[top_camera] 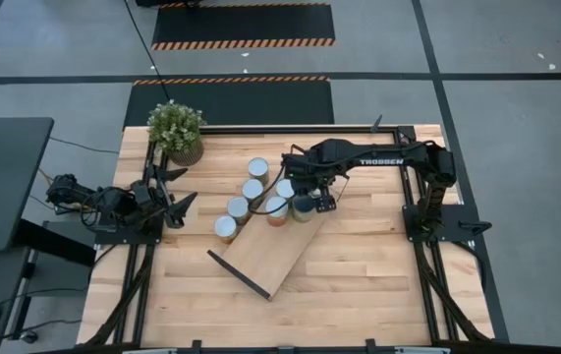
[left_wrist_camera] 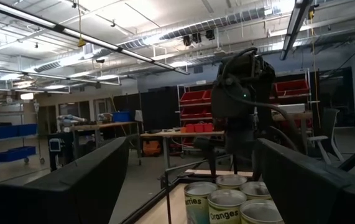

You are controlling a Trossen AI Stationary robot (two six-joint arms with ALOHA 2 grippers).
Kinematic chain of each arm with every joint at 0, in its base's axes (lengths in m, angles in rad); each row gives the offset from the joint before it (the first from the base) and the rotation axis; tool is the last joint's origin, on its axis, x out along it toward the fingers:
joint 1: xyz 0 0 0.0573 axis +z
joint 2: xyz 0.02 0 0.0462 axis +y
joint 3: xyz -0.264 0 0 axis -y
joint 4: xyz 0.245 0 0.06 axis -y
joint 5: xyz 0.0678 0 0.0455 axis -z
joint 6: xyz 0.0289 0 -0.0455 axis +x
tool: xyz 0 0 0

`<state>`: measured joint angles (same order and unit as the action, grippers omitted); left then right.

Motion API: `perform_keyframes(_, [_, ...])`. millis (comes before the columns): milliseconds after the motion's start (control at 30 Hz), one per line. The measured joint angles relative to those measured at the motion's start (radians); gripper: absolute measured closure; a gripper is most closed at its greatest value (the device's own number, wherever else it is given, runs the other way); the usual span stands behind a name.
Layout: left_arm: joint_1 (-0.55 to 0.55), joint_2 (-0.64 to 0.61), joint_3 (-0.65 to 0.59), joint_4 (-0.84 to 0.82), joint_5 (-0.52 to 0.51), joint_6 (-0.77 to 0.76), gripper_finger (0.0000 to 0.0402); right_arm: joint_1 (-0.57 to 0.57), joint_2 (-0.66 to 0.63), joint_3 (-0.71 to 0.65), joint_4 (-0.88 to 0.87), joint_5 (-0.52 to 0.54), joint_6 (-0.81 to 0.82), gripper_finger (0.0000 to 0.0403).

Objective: Pick and place cans onto a shelf
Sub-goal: Move the canned corn from the right to the left on the shelf

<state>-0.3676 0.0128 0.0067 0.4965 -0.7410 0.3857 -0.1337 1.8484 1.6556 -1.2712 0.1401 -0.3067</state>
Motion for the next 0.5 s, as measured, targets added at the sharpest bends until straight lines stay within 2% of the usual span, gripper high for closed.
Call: perform_keyframes(500, [0.000,0.000,0.000,-0.005,0.000,0.000,0.0046,0.027,0.000,-0.065,0.010,-0.003,0.012,0.0059])
